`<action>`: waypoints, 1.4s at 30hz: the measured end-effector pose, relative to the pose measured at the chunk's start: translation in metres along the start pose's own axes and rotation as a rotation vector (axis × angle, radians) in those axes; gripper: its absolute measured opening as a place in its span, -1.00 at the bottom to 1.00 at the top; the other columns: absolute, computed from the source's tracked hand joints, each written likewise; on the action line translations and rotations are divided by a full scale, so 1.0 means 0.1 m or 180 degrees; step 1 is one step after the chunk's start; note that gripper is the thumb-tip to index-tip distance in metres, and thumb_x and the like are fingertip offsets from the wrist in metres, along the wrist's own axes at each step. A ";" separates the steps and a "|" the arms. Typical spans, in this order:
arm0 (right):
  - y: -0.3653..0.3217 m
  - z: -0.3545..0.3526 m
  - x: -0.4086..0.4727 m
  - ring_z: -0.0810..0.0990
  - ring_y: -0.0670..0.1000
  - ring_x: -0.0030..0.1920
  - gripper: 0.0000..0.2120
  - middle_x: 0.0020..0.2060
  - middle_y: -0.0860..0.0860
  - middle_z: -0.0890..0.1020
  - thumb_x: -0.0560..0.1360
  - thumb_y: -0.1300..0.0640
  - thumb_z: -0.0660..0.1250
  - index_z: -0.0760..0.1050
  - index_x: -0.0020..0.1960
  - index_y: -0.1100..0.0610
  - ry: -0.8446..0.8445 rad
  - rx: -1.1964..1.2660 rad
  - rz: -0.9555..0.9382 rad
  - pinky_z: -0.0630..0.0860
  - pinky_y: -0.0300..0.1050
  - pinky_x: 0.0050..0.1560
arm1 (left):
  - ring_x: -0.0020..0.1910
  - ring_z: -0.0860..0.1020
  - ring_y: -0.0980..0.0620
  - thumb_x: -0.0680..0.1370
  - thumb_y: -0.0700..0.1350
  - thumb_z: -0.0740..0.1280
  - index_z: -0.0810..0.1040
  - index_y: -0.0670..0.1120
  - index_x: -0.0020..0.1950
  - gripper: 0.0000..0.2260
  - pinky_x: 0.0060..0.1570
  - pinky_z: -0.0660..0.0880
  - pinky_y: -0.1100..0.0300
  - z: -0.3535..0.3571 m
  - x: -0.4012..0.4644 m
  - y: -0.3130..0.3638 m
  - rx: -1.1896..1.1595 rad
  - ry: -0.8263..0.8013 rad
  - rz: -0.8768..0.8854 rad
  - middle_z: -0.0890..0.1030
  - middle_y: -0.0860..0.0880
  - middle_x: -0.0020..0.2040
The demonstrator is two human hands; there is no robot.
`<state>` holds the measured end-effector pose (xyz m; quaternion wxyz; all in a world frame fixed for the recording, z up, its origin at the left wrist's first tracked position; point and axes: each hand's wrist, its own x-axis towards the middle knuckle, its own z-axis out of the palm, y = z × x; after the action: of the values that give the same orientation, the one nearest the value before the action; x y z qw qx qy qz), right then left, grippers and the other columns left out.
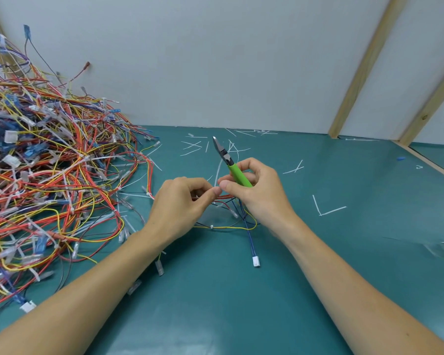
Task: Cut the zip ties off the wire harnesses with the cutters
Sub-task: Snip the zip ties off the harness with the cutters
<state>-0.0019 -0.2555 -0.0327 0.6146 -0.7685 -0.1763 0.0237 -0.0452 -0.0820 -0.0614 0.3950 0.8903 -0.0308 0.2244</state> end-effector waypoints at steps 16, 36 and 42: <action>-0.03 0.06 -0.07 0.72 -0.05 -0.24 -0.77 -0.23 -0.07 0.75 0.46 0.27 0.53 0.49 -0.06 0.10 -0.0001 -0.0258 -0.0234 0.59 -0.27 -0.14 | -0.19 0.56 0.12 0.35 0.34 0.35 0.70 0.11 -0.16 -0.65 -0.15 0.52 0.00 -0.02 -0.02 0.03 -0.0071 -0.0093 0.0187 0.64 0.12 -0.28; 0.00 -0.27 0.09 0.66 -0.06 -0.18 -0.70 -0.28 -0.12 0.68 0.40 -0.15 0.57 0.56 -0.15 0.02 0.0541 -0.0780 -0.0593 0.59 -0.10 -0.12 | -0.24 0.56 0.15 0.55 0.03 0.46 0.74 0.07 -0.13 -0.89 -0.16 0.43 0.30 -0.06 0.02 -0.07 -0.0780 0.0015 -0.0409 0.68 0.09 -0.28; 0.14 -0.61 0.18 0.67 -0.02 -0.19 -0.65 -0.26 -0.15 0.71 0.29 -0.32 0.58 0.65 -0.15 -0.07 0.0022 -0.1597 -0.0553 0.61 0.09 -0.03 | -0.48 0.33 0.19 0.53 -0.06 0.48 0.74 -0.02 -0.19 -0.88 -0.44 0.23 0.40 -0.05 0.03 -0.08 -0.1021 0.0121 -0.0667 0.49 0.07 -0.49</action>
<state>0.0337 -0.3100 -0.0276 0.4052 -0.8789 -0.2399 -0.0761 -0.0424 -0.0728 -0.0630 0.5535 0.8099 0.0343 0.1910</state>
